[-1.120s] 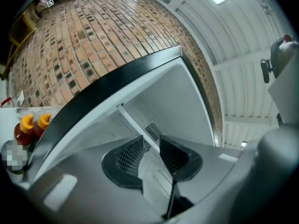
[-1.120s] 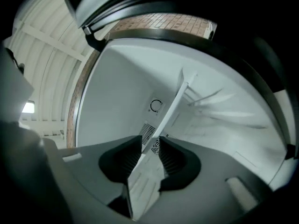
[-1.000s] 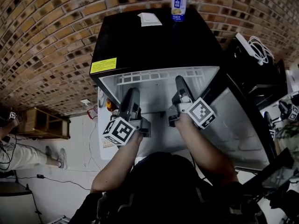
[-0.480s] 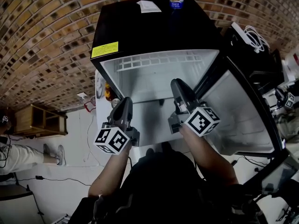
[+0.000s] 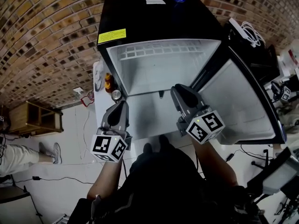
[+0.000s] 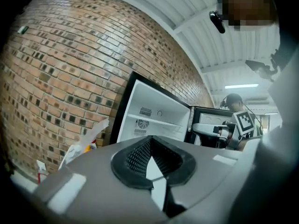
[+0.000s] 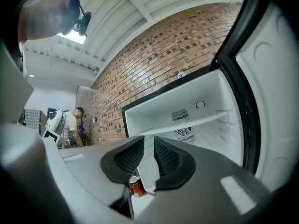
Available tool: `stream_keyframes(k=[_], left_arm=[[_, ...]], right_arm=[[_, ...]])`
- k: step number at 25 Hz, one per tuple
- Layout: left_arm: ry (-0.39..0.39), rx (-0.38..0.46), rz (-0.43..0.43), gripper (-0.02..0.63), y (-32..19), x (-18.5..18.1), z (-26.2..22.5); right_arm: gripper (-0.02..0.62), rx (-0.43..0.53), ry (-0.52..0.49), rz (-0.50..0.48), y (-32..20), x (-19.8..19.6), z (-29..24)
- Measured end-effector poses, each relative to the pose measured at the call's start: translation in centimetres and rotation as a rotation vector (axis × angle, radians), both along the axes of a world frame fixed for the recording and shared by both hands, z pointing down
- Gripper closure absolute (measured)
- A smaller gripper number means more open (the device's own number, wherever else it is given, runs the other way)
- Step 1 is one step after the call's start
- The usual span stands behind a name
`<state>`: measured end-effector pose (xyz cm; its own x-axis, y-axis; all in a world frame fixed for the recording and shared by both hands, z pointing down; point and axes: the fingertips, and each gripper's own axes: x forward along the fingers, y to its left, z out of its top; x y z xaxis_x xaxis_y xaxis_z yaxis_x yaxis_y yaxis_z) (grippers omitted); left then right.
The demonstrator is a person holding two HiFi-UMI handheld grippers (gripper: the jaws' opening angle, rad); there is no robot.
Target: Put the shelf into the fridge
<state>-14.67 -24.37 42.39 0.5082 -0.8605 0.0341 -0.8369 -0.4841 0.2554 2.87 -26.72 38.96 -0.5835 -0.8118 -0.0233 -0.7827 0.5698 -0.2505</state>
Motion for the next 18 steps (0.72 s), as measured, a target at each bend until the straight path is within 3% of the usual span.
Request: stream_keyframes(k=[3, 8, 13, 18], left_arm=[[-0.012, 0.009, 0.006, 0.604, 0.7, -0.2, -0.4], [-0.094, 0.042, -0.034, 0.604, 1.6, -0.6, -0.3], [-0.136, 0.072, -0.068, 0.604, 2.8, 1.0, -1.5], [-0.144, 0.070, -0.068, 0.604, 3.8, 4.9, -2.0]], right_arm=[[0.525, 0.018, 0.067, 0.017, 1.3, 0.1, 0.3], [0.538, 0.105, 0.172, 0.039, 2.9, 1.6, 0.0], [0.569, 0.145, 0.164, 0.008, 3.9, 3.9, -1.1], [0.588, 0.158, 0.197, -0.017, 4.7, 6.9, -0.9]])
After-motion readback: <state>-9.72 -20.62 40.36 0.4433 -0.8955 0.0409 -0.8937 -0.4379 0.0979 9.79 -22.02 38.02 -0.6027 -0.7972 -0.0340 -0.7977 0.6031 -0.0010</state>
